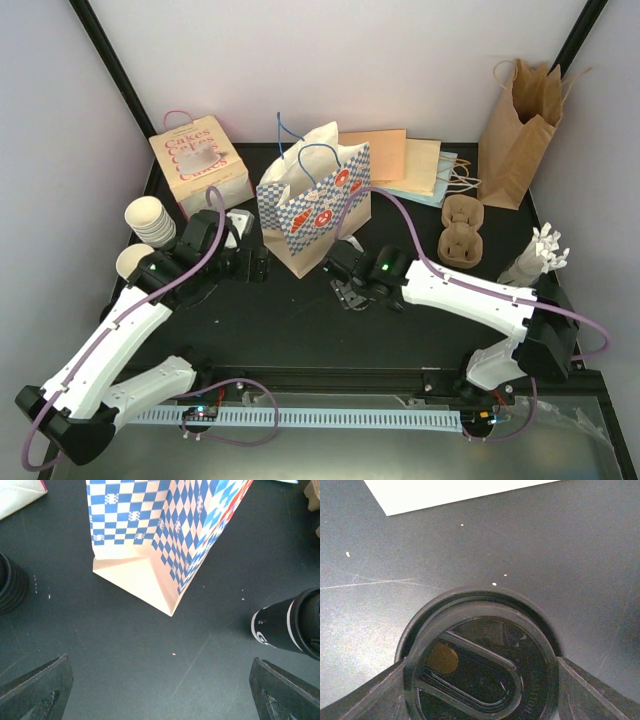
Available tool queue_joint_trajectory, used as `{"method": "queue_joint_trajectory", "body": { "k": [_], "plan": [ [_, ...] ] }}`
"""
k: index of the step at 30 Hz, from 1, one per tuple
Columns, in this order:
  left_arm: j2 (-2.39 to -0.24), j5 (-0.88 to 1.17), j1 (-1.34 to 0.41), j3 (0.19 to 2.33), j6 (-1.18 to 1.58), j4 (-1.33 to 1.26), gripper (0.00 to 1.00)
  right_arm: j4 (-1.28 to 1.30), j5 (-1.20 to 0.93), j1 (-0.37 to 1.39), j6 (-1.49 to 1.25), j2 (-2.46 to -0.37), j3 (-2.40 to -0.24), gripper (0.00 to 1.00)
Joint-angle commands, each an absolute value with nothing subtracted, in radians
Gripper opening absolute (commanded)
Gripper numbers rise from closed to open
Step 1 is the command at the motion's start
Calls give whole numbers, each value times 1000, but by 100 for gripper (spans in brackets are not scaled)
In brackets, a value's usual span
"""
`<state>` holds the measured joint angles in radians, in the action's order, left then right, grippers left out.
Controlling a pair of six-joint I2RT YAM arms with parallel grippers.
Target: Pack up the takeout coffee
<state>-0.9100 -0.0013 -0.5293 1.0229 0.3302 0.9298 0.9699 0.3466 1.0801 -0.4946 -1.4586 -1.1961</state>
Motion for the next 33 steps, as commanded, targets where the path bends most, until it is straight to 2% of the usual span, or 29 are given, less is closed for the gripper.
{"method": "queue_joint_trajectory", "body": {
  "k": [1, 9, 19, 33],
  "plan": [
    [-915, -26, -517, 1092, 309, 950, 99, 969, 384, 1063, -480, -1422, -1177, 73],
    [-932, -72, -487, 1155, 277, 984, 99, 951, 357, 1018, -456, -1374, -1141, 73],
    [-982, 3, -330, 1236, 206, 966, 99, 927, 318, 967, -430, -1333, -1098, 73],
    [-1099, -27, -264, 1410, 183, 949, 99, 912, 290, 951, -440, -1286, -1032, 73]
  ]
}}
